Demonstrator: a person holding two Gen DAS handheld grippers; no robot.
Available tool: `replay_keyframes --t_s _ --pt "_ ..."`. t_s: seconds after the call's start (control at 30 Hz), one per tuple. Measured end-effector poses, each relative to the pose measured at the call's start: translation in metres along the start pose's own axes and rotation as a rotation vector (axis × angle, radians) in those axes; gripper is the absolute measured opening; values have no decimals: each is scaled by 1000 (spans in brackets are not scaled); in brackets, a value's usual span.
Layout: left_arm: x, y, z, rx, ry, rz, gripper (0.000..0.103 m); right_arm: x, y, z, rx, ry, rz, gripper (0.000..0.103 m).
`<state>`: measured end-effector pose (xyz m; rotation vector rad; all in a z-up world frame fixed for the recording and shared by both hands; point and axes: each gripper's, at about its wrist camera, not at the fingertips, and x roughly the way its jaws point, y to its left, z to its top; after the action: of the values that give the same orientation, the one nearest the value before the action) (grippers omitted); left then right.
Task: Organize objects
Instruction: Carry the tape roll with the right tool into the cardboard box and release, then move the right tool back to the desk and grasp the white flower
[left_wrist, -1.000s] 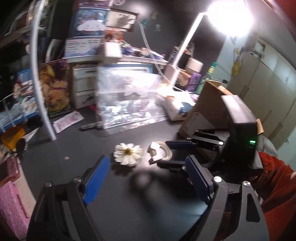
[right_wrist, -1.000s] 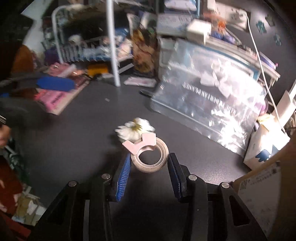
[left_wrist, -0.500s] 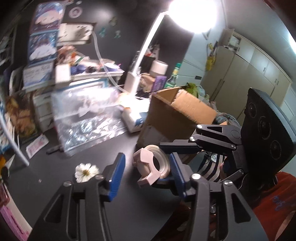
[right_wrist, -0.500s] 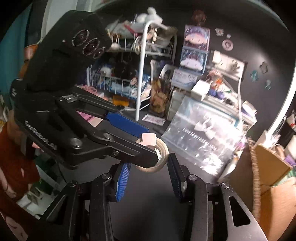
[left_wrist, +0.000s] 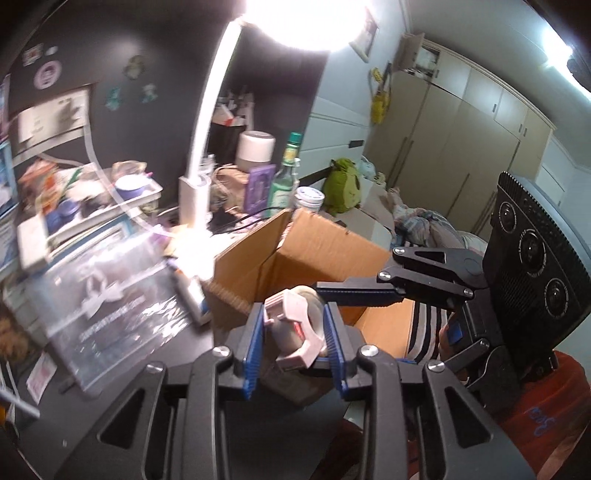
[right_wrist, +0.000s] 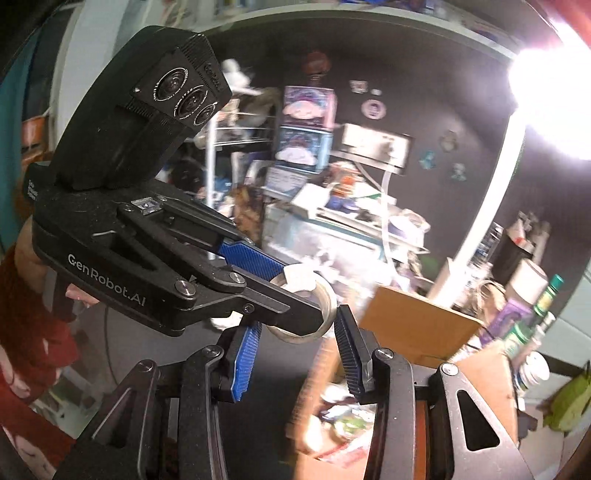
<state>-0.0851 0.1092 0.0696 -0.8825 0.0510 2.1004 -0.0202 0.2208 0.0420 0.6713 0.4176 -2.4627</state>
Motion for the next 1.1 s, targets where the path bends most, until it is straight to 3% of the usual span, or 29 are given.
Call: replay_keyframes --t_s 0.33,0.37,0.4,0.43,0.57,0.9,1.1 --pt "58 -10 36 24 102 -5 32 2 -63 -14 124 92 -25 36" --pt "62 -10 38 23 113 -3 43 4 -66 -14 134 103 -25 36" --pt "64 -10 39 23 115 3 62 8 -71 -15 144 126 -27 37" --pt "64 -11 40 24 110 12 69 10 -73 -15 146 139 -34 37" --pt "56 -10 43 27 81 18 79 13 -84 -21 162 176 -83 58" --pt "21 8 33 -2 10 84 81 13 -92 -20 180 186 -96 59" --pt "-18 21 12 -21 -53 144 82 8 -66 -6 139 148 -69 59"
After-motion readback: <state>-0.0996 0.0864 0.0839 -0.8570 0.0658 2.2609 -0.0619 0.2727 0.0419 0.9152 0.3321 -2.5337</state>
